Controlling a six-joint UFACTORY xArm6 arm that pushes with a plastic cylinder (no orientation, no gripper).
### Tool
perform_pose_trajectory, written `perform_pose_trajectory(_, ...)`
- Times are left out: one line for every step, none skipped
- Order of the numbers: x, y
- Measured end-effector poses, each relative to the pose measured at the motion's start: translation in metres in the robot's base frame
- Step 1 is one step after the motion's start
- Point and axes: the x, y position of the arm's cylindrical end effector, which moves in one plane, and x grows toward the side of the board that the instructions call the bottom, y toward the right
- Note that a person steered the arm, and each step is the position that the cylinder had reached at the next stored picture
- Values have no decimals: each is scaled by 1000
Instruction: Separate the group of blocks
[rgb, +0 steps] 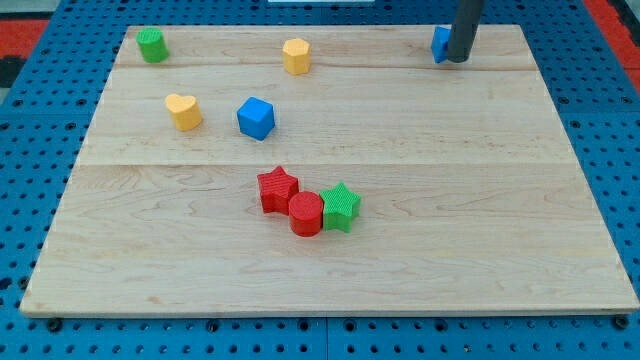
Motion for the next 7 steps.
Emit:
perform_pose_trajectory(57,0)
perform_pose_trajectory(97,-44)
perform_pose_trajectory(97,-52)
perform_pose_trajectory(97,-52)
perform_pose_trajectory(97,-76)
perform_pose_trajectory(91,-128)
perform_pose_trajectory(86,-186)
